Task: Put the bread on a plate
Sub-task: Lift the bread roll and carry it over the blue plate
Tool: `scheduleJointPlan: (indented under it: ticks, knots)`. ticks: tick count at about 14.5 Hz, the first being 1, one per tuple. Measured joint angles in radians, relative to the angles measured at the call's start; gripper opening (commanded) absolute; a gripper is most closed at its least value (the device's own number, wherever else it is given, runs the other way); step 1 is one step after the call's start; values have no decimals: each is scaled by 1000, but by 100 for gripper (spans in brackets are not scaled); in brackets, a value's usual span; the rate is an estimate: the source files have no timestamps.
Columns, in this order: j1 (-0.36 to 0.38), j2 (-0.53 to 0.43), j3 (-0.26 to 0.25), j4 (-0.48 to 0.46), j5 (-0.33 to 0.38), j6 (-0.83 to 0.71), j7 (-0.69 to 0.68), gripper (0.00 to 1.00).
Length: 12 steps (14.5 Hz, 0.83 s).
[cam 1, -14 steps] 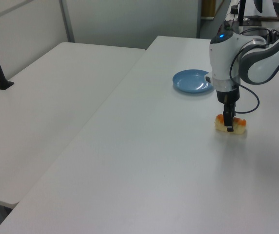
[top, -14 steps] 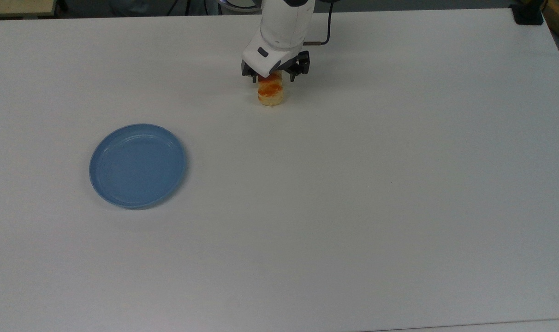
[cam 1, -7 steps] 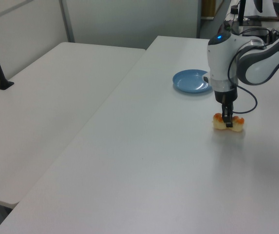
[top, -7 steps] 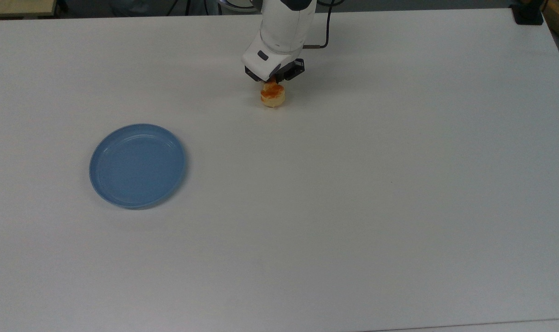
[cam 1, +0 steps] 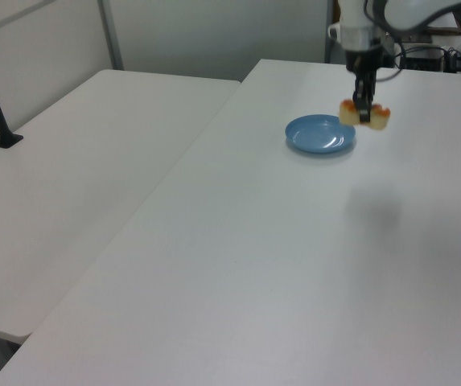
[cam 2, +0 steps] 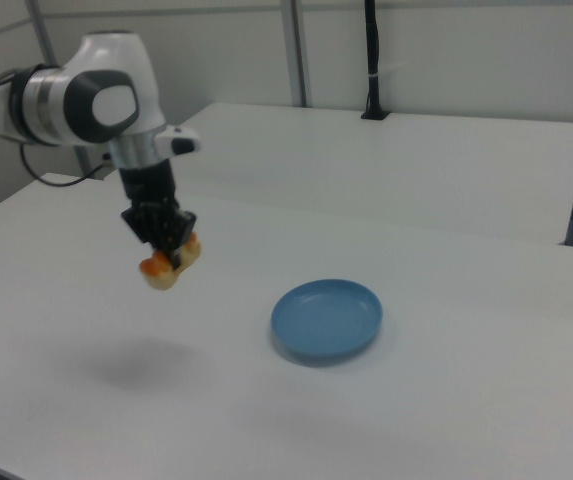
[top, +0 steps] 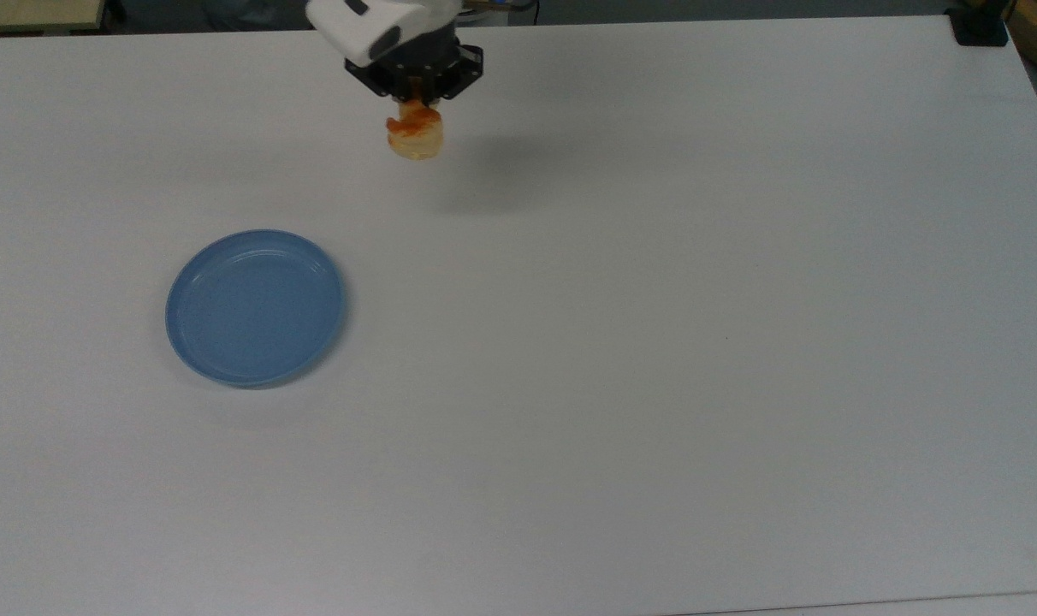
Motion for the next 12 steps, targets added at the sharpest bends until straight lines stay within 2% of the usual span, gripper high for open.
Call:
scheduleJointPlan:
  ticks: [2, 4, 7, 9, 12]
  knots:
    - [-61, 29, -9, 67, 0, -3, -35, 10]
    - [-119, 108, -11, 145, 0, -2, -49, 10]
    - [-200, 335, -12, 330, -12, 4, -55, 10]
    - [-227, 419, -12, 387, -14, 50, -55, 11]
    - [-251, 472, -13, 408, -19, 121, -55, 22]
